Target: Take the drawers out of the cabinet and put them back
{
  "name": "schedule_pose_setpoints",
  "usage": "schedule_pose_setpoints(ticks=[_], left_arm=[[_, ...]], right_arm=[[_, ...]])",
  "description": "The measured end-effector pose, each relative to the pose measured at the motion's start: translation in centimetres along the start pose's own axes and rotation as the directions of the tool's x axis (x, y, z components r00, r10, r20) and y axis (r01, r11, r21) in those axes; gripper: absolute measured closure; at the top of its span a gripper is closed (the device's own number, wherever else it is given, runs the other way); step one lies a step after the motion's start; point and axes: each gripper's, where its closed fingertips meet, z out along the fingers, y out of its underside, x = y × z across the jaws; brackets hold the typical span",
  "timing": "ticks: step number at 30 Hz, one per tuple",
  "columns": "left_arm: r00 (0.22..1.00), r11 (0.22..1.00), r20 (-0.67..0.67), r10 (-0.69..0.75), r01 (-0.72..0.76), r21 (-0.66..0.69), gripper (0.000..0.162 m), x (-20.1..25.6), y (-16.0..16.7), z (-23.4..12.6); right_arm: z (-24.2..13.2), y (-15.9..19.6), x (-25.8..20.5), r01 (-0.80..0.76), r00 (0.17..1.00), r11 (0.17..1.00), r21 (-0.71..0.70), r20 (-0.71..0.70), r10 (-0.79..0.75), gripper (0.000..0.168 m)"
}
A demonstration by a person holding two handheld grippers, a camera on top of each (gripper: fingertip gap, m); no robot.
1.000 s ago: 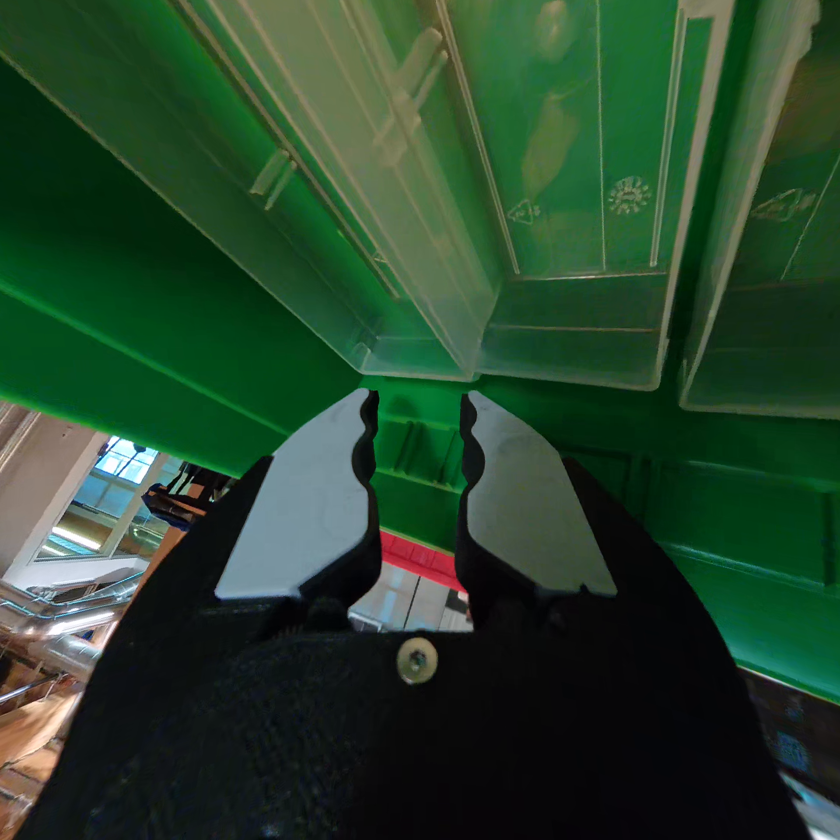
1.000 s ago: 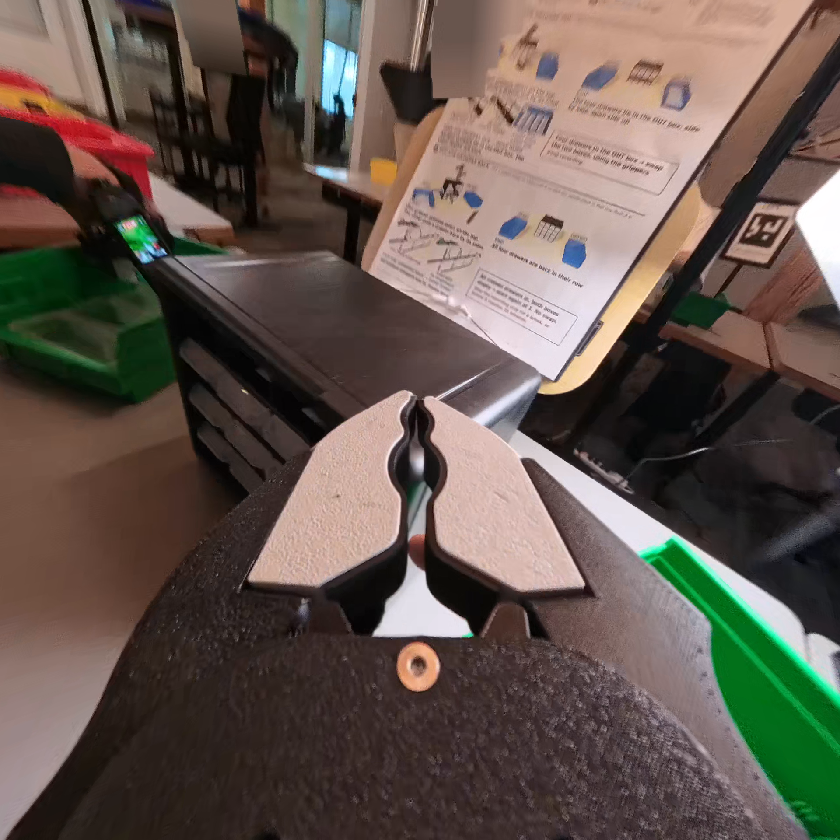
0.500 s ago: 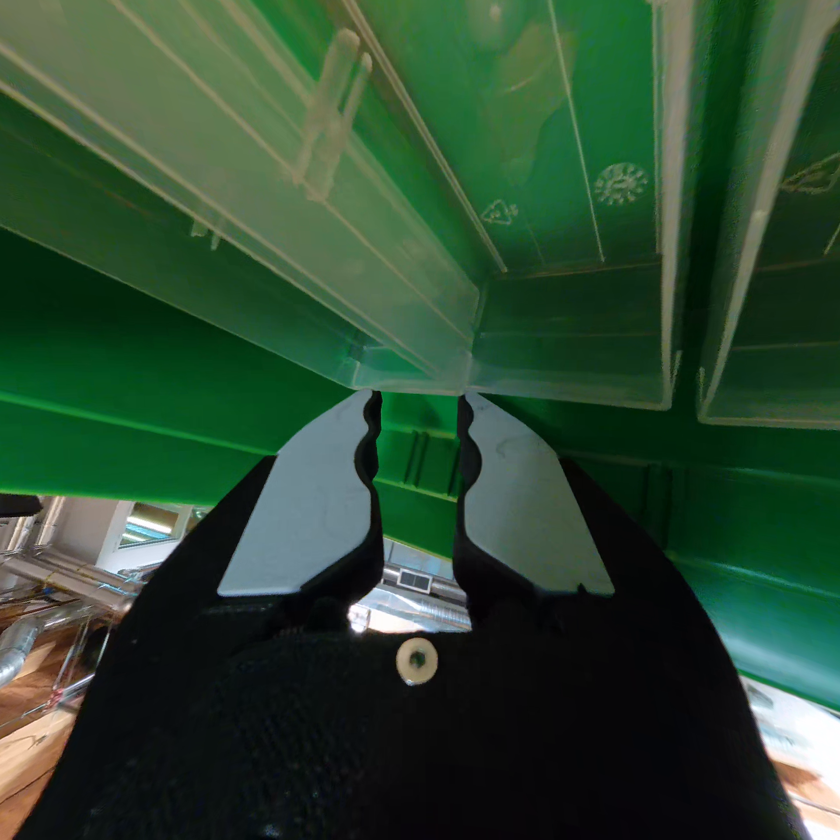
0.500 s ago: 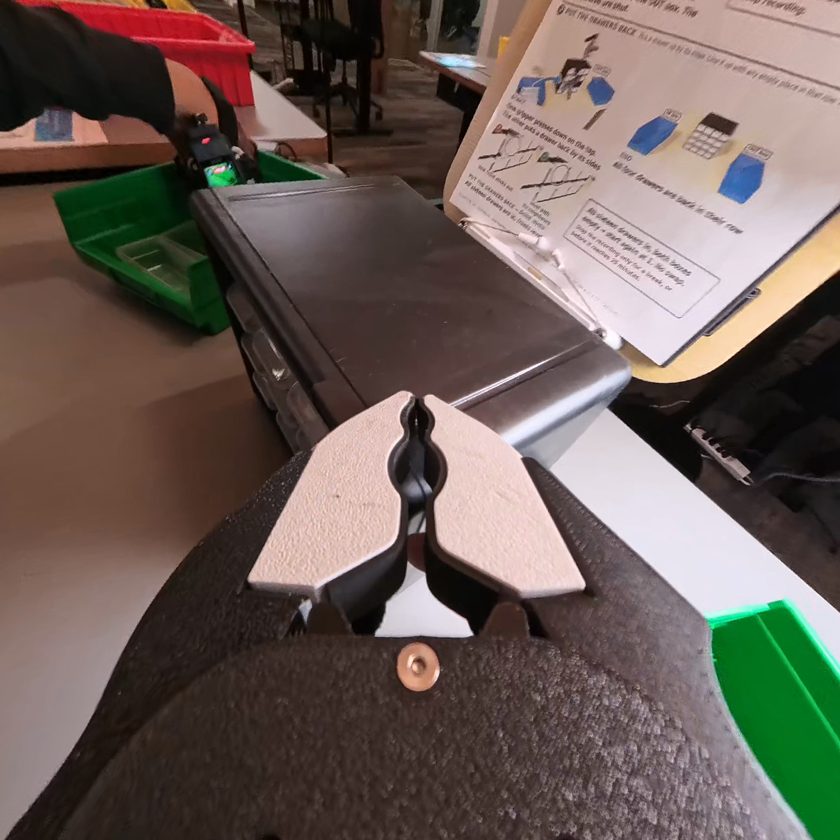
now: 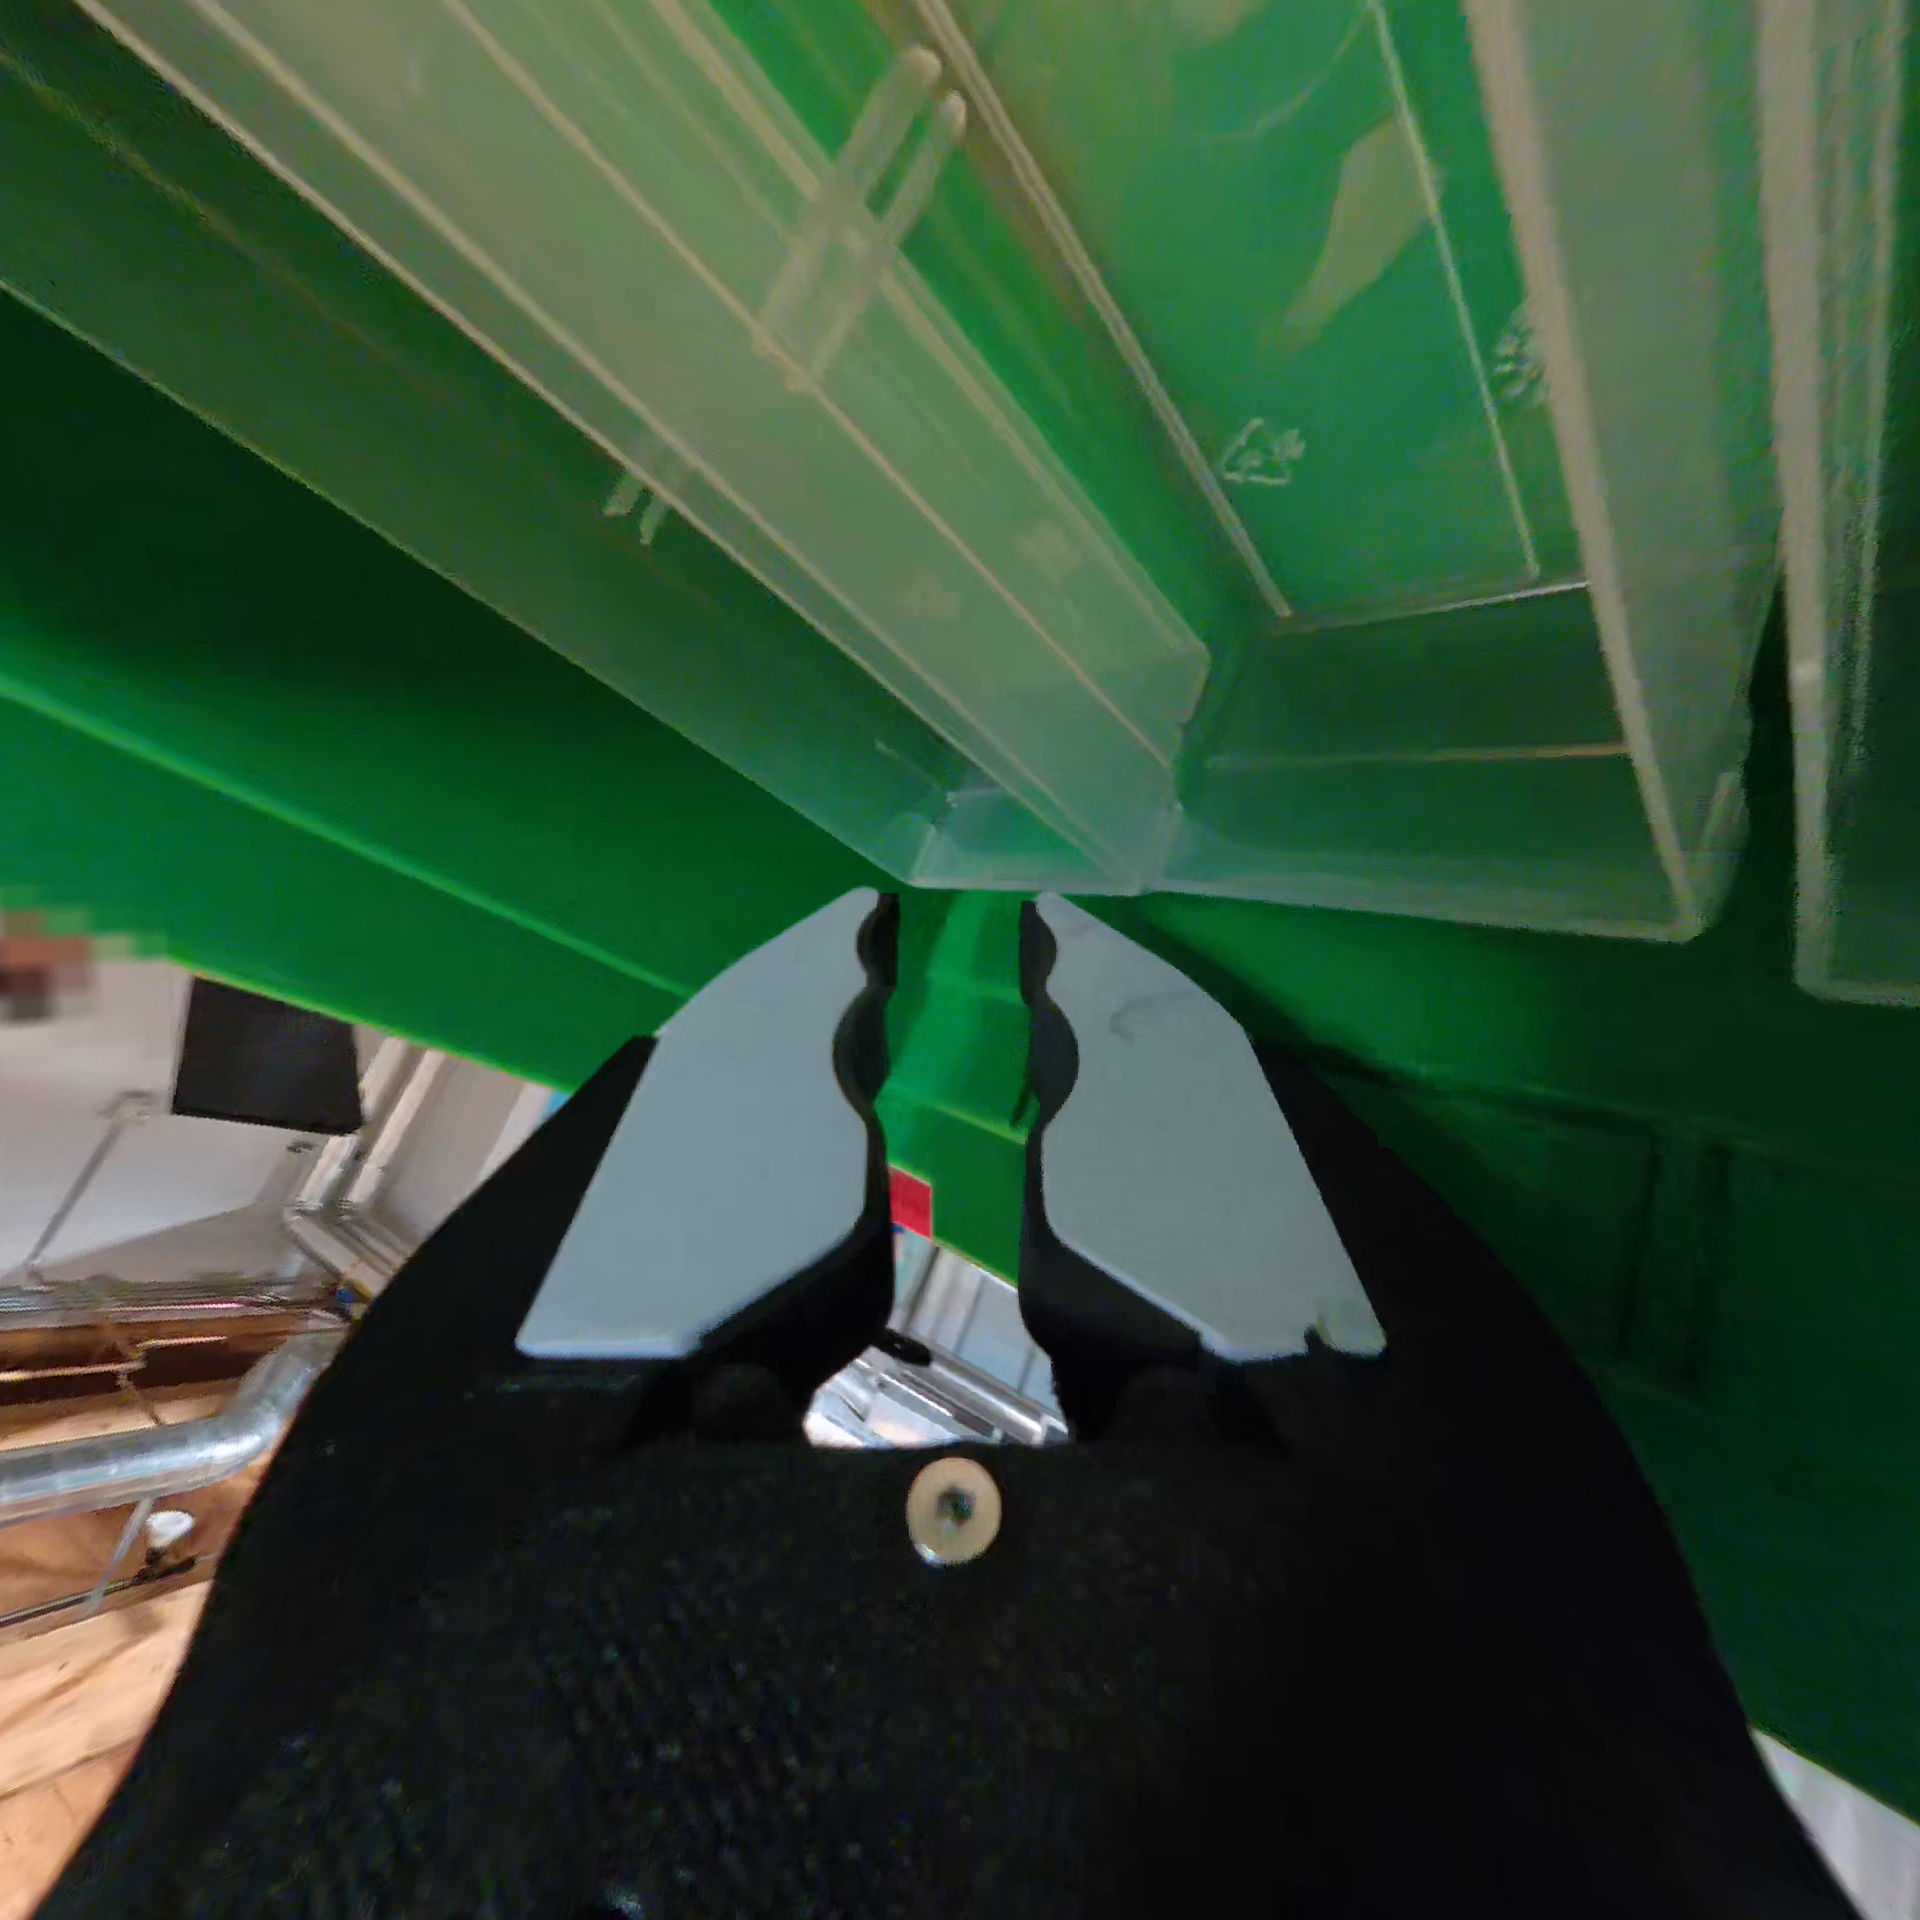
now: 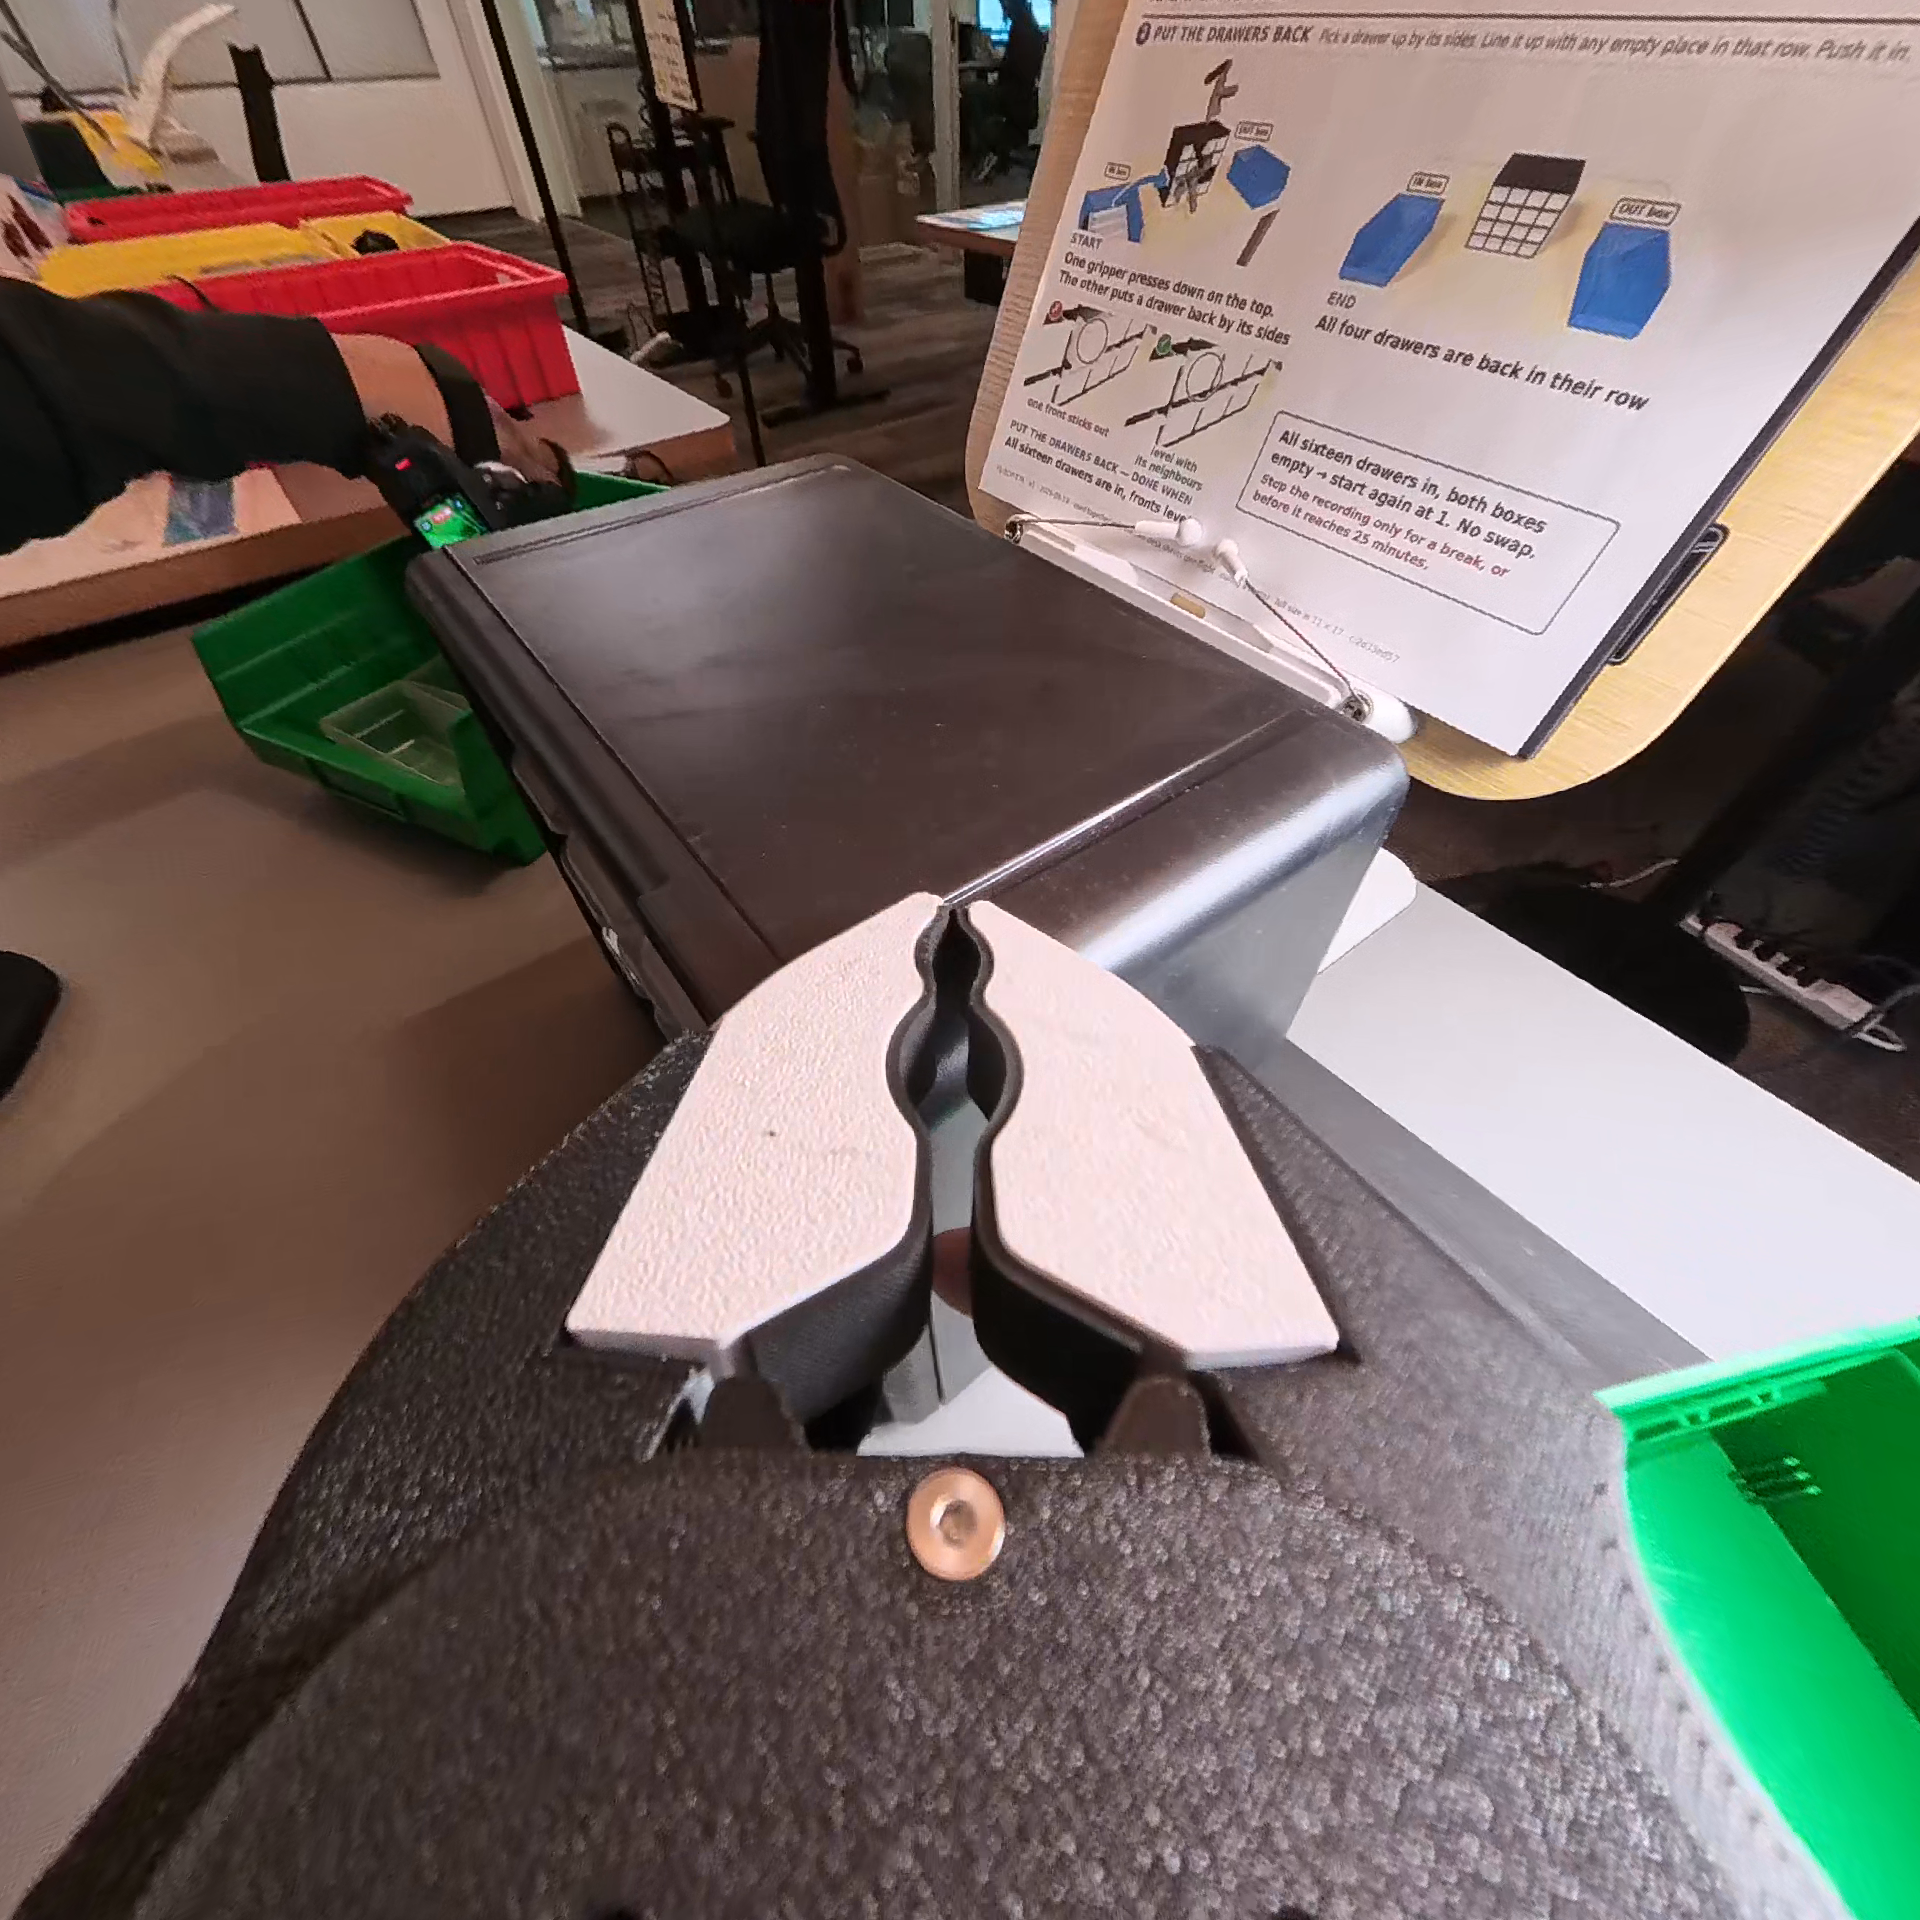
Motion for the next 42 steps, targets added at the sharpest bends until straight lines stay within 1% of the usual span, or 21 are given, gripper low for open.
schedule_pose_setpoints(ticks=[3,6,10,14,17,20,25,30,33,38,40,42], left_arm=[[0.998,0.998,0.049,0.044,-0.047,0.043,0.129,-0.6,-0.3,-0.1],[0.997,0.995,0.035,0.074,-0.076,0.064,0.126,-0.5,-0.4,0.0],[0.992,0.990,-0.043,0.120,-0.117,0.074,0.127,0.4,-0.7,0.0],[0.983,0.988,-0.103,0.152,-0.148,0.046,0.131,1.2,-0.6,0.2],[0.977,0.987,-0.141,0.162,-0.160,0.028,0.130,1.5,-0.5,0.5],[0.971,0.984,-0.164,0.176,-0.175,0.022,0.132,1.7,-0.7,0.7],[0.966,0.978,-0.154,0.209,-0.208,0.017,0.132,1.9,-1.4,1.3],[0.985,0.989,-0.098,0.139,-0.133,0.066,0.138,1.3,-1.5,0.7],[0.996,0.993,-0.080,0.043,-0.034,0.114,0.142,0.8,-1.2,-0.5],[0.996,0.978,-0.048,-0.076,0.084,0.192,0.143,0.2,-0.3,-3.5],[0.992,0.964,-0.031,-0.126,0.130,0.233,0.145,0.0,-0.2,-5.1],[0.982,0.938,-0.049,-0.183,0.189,0.289,0.147,0.1,-0.4,-6.4]], right_arm=[[0.0,0.0,0.0,-0.014,1.000,1.000,0.013,0.011,0.014,0.168],[0.0,0.0,0.0,-0.017,1.000,1.000,0.016,0.013,0.017,0.168],[0.0,0.0,0.1,-0.017,1.000,1.000,0.023,0.015,0.016,0.168],[0.0,0.0,0.1,-0.031,0.999,0.999,0.039,0.031,0.030,0.168],[0.0,-0.1,0.1,-0.035,0.999,0.998,0.046,0.034,0.033,0.168],[0.0,-0.1,0.1,-0.036,0.999,0.998,0.050,0.036,0.034,0.168],[0.0,-0.1,0.1,-0.035,0.999,0.998,0.060,0.038,0.033,0.168],[0.0,-0.1,0.2,-0.042,0.998,0.997,0.069,0.048,0.039,0.168],[0.0,-0.1,0.2,-0.049,0.998,0.996,0.074,0.054,0.045,0.168],[0.0,-0.1,0.2,-0.053,0.997,0.996,0.078,0.053,0.049,0.168],[0.0,-0.1,0.2,-0.052,0.997,0.996,0.078,0.054,0.048,0.168],[0.0,-0.1,0.2,-0.053,0.997,0.995,0.080,0.055,0.048,0.168]])
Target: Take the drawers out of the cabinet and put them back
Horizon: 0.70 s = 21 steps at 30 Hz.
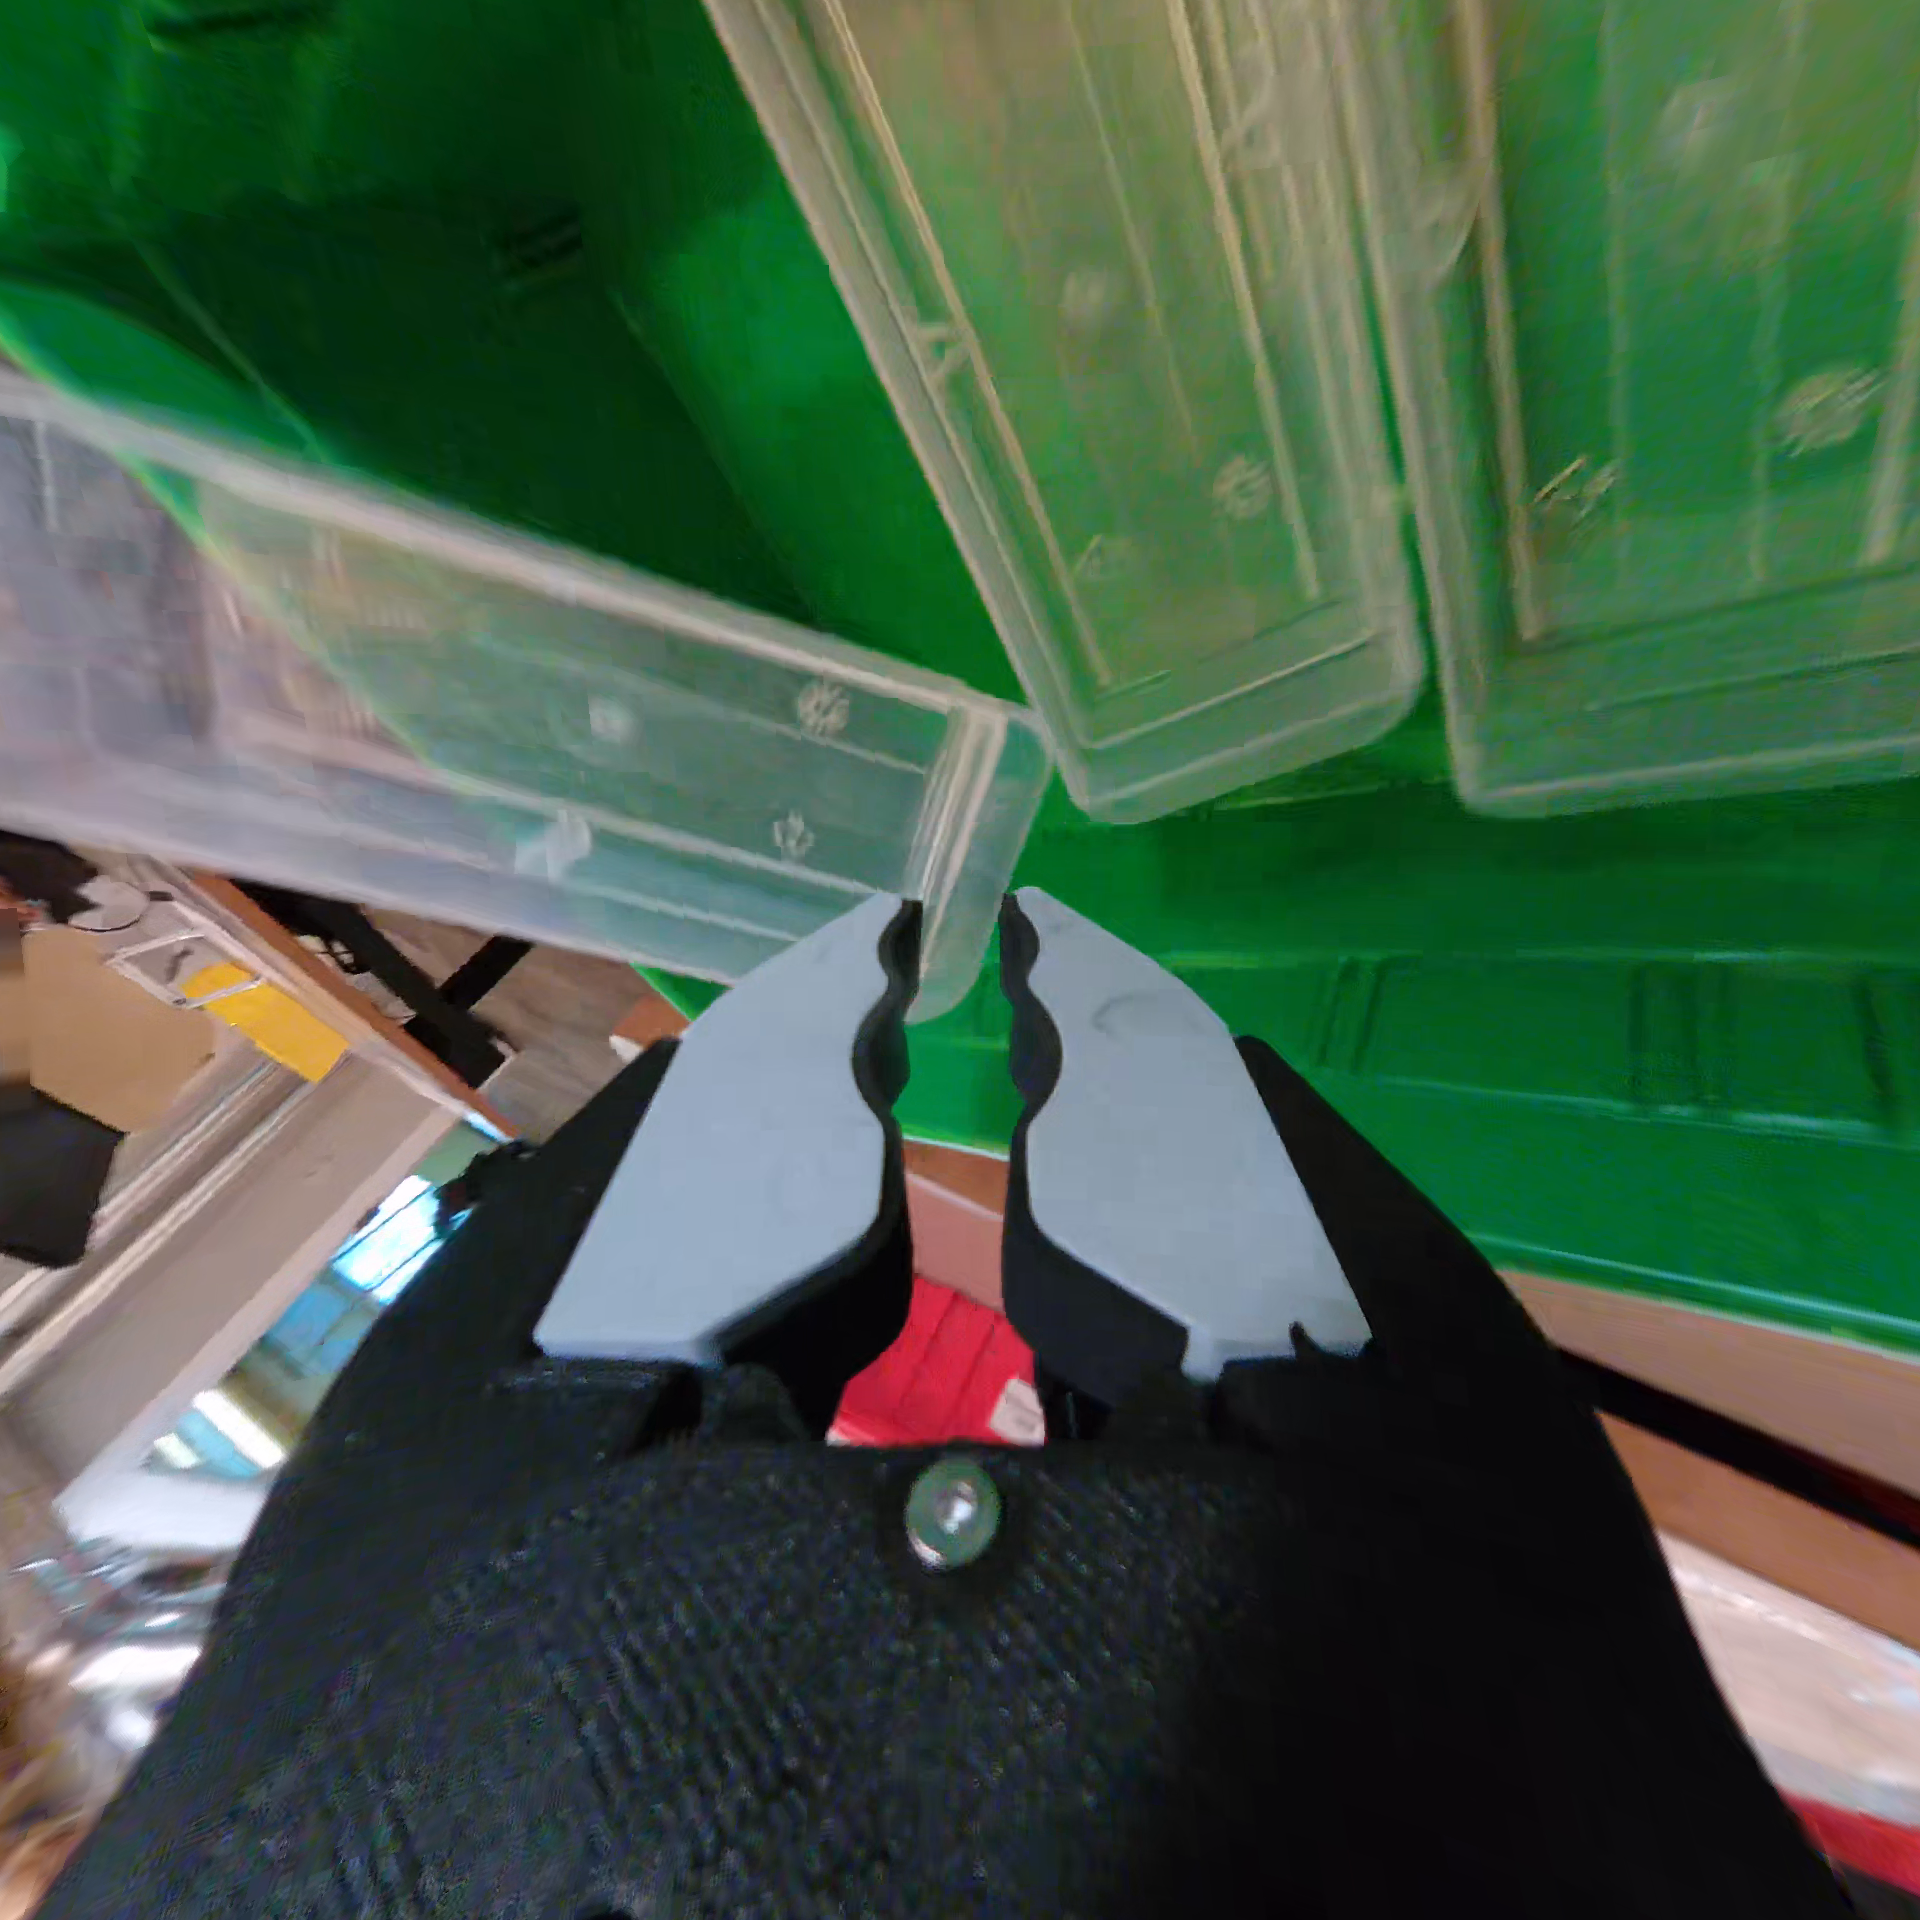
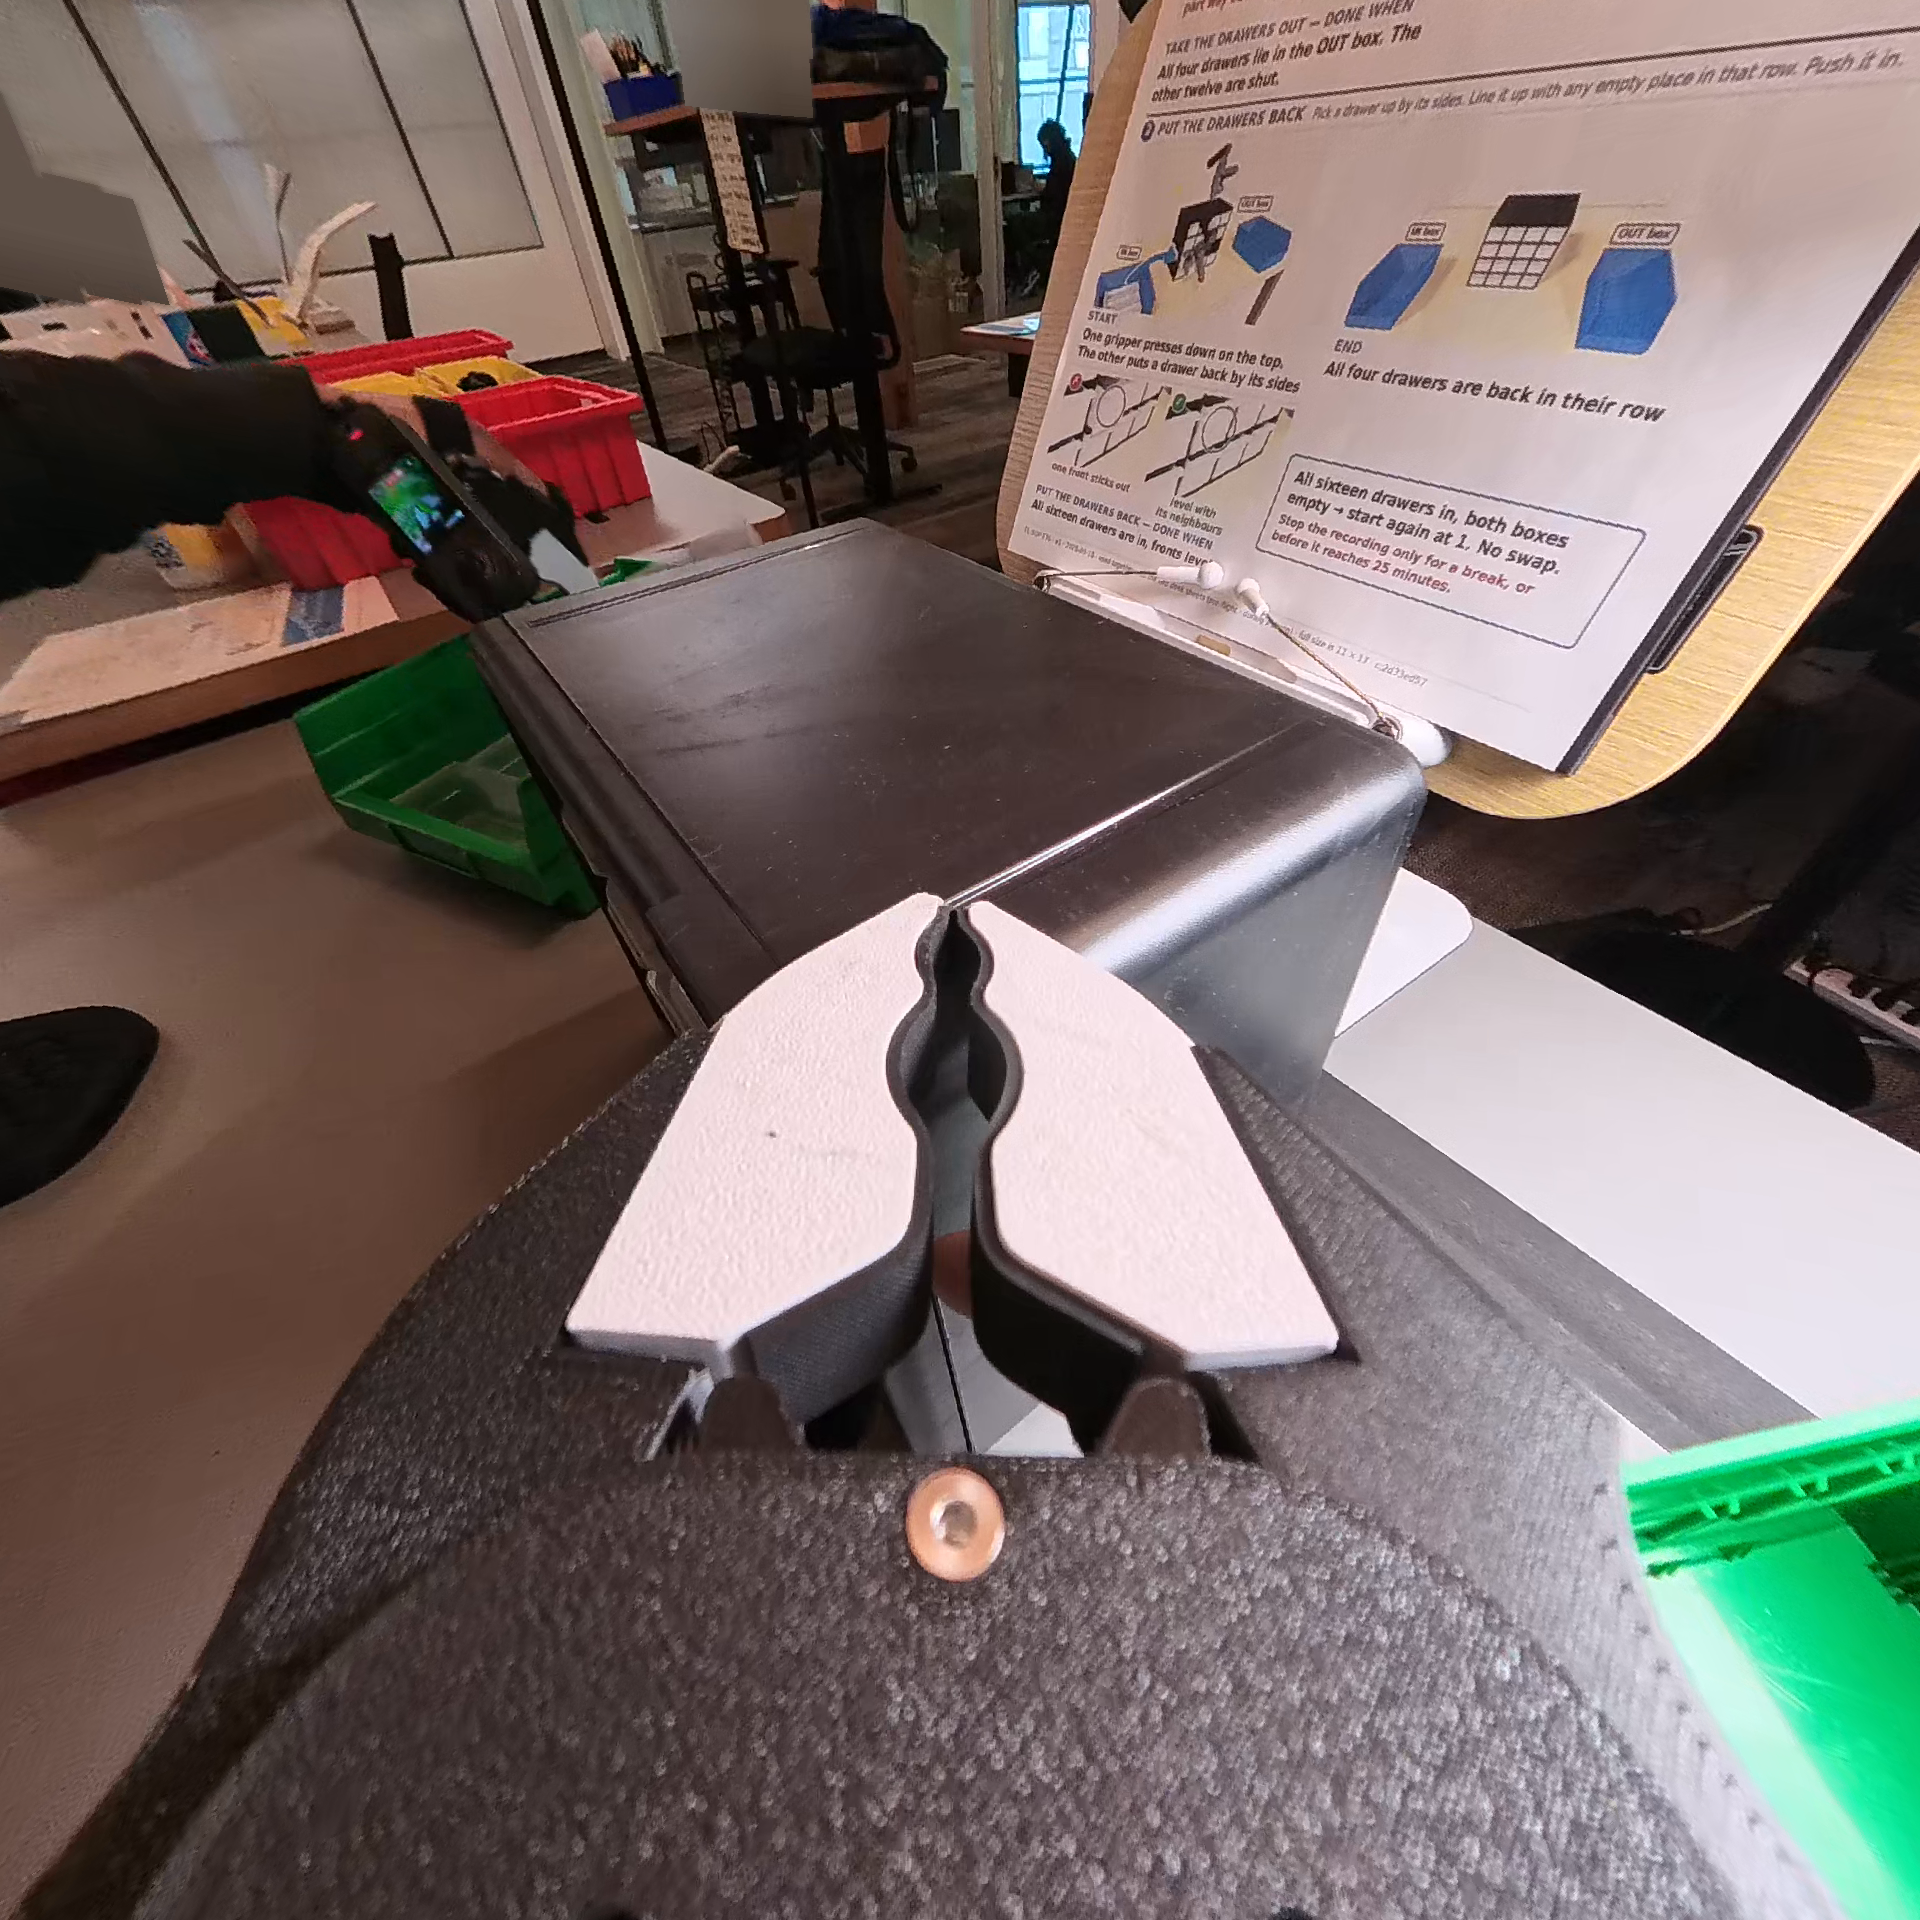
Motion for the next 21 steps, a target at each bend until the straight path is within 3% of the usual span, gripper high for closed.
schedule_pose_setpoints(ticks=[8,13,17,21], left_arm=[[0.992,0.987,-0.022,-0.122,0.123,0.101,0.149,1.0,-1.5,-2.8],[0.965,0.944,-0.068,-0.255,0.263,0.199,0.149,1.2,-3.1,-6.3],[0.948,0.867,-0.146,-0.284,0.319,0.382,0.149,2.6,-7.1,-11.9],[0.949,0.786,-0.253,-0.188,0.300,0.541,0.149,5.6,-12.0,-19.2]], right_arm=[[0.0,0.0,0.0,-0.019,1.000,1.000,0.022,0.009,0.019,0.168],[0.0,0.0,0.0,-0.024,1.000,0.999,0.031,0.018,0.024,0.168],[0.0,0.0,0.0,-0.024,1.000,0.999,0.031,0.021,0.023,0.168],[0.0,0.0,0.0,-0.026,0.999,0.999,0.030,0.022,0.025,0.168]])
